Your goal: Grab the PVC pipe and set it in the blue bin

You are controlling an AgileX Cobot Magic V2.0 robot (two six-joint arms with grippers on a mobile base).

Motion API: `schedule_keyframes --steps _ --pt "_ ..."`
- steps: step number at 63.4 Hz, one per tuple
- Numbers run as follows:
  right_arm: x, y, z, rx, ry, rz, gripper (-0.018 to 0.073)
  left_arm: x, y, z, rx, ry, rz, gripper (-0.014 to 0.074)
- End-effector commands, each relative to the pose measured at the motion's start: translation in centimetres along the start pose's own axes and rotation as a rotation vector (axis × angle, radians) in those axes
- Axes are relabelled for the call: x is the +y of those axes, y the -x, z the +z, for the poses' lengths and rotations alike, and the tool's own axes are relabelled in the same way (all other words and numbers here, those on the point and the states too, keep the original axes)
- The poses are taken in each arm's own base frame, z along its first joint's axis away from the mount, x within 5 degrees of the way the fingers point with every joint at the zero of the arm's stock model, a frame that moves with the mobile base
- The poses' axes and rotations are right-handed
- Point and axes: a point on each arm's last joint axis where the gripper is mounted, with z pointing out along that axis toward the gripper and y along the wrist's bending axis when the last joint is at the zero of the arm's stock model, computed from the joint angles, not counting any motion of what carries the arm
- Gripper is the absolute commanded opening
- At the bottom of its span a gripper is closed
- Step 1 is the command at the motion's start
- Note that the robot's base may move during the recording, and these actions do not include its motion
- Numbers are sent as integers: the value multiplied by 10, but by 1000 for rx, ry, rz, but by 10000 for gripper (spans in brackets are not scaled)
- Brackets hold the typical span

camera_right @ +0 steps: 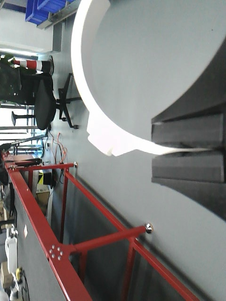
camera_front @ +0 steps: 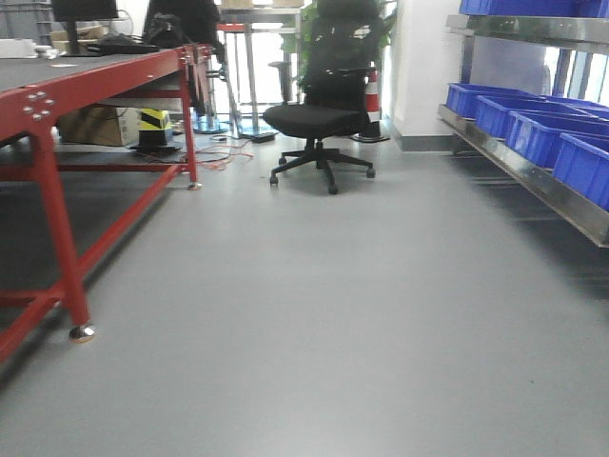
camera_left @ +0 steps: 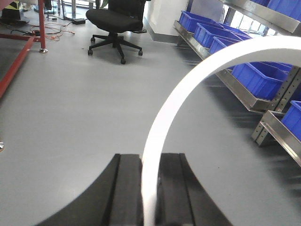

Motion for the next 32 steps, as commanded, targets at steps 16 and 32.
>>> schedule_keyframes --steps 16,32 --pt "0 3 -2 -35 -6 -13 -169 0 4 -1 -33 -1 -15 -111" --pt "0 3 -2 -35 -6 -13 -169 0 4 -1 -35 -1 -15 -111"
